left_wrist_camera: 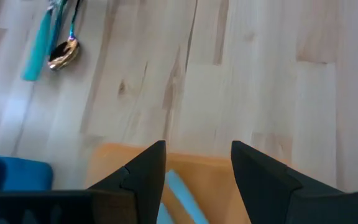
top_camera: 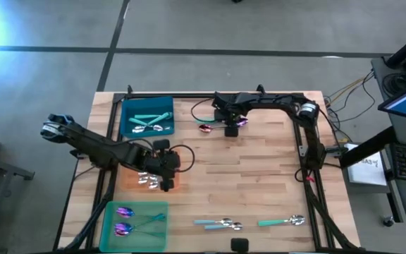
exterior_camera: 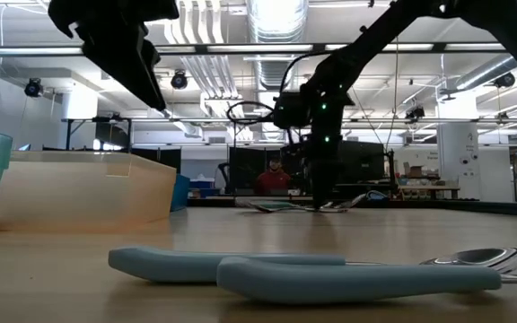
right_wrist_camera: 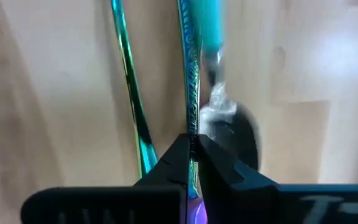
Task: Sort silverware by color (type)
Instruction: Put the violet spoon into the green bin
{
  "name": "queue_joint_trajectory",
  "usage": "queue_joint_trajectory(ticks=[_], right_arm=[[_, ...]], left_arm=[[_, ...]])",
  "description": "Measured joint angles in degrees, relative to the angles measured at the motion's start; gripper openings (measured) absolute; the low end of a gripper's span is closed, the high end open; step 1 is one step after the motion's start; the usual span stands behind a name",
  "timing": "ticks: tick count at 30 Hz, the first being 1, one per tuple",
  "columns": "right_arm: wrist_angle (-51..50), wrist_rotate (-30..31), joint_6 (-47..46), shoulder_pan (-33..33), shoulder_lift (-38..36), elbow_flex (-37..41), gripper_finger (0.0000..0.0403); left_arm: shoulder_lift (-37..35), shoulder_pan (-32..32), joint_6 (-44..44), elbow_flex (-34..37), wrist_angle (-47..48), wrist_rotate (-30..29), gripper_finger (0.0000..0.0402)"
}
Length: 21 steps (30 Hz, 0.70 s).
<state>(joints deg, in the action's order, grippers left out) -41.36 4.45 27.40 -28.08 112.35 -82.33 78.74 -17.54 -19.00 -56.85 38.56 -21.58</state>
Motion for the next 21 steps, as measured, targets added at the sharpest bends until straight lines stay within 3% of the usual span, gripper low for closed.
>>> queue_joint_trajectory(ticks=[6, 12, 16, 21], right_arm=[[-4.3, -0.2, -6.9, 1.4, -6.3, -0.2, 0.0009], [-4.5, -0.7, -14.1, 6.1, -11.3, -0.2, 0.0009], [0.8, -0.4, -18.9, 11.6, -13.4, -0.3, 0.0009], [14.6, 1.1, -20.5, 20.6, -14.5, -0.3, 0.0009]], left_arm=[[-3.1, 0.0, -1.7, 5.4, -7.4, 0.0, 0.0166], [-10.4, 0.0, -1.3, 15.6, -19.8, -1.0, 0.0166], [-15.7, 0.0, 1.9, 23.6, -32.4, -4.3, 0.0166], [-20.6, 0.0, 9.9, 31.9, -52.6, -13.0, 0.0166]])
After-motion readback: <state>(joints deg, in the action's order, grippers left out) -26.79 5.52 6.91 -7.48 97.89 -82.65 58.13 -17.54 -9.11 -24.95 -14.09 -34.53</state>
